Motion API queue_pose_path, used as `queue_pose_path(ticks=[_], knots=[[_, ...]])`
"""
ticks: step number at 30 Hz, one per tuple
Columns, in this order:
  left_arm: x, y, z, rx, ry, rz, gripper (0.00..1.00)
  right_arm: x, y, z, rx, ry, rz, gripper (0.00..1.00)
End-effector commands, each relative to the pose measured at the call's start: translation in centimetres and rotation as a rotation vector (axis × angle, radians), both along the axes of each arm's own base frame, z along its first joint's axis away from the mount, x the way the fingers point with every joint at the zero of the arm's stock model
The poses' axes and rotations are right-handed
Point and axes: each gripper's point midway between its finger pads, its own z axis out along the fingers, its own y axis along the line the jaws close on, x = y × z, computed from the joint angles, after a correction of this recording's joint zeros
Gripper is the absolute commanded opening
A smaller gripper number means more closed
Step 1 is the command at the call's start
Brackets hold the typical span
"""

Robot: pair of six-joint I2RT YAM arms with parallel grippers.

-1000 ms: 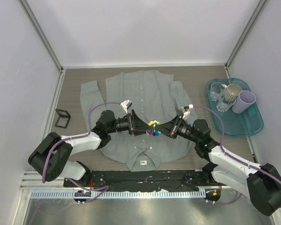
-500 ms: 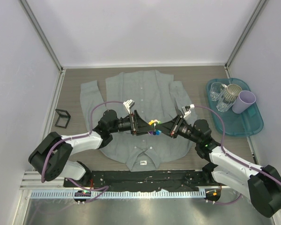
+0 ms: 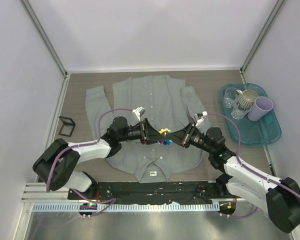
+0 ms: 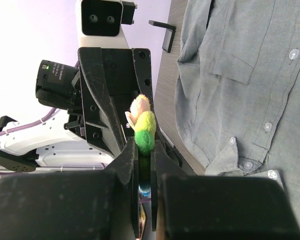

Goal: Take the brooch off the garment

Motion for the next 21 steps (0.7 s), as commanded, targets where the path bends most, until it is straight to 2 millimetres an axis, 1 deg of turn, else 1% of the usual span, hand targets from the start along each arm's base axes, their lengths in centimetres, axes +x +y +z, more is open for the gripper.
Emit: queue_pose_path(ticks=[1,5,8,10,11,13,21], knots=[[0.66,-0.67,2.11,-0.044,-0.072,0.004,0.35,0.1,0.37,2.21,0.019,-0.073,0.011,0.01],[0.82,-0.77,2.19,-0.045,-0.072,0.007,0.39,0.06,0.43,2.19,0.008,-0.078,0.015,0.01],[0.92,-0.82,2.06,-0.041,-0.067,0.008,0.39,0.09,0.35,2.22,-0.001,-0.082,0.013,0.01],[0.94,-0.85,1.88,-0.037,-0.061,0.008,0.36,0.04,0.37,2.38,-0.005,-0.087,0.014,0.01],[0.94,-0.85,1.62,-0.033,-0.056,0.008,0.33,0.03,0.36,2.42,-0.005,-0.089,0.014,0.01],[0.92,-0.86,1.6,-0.034,-0.055,0.007,0.28,-0.07,0.35,2.6,0.0,-0.093,0.016,0.01],[0.53,-0.81,2.15,-0.059,-0.069,-0.011,0.22,-0.54,0.7,2.27,0.026,-0.09,0.051,0.01]])
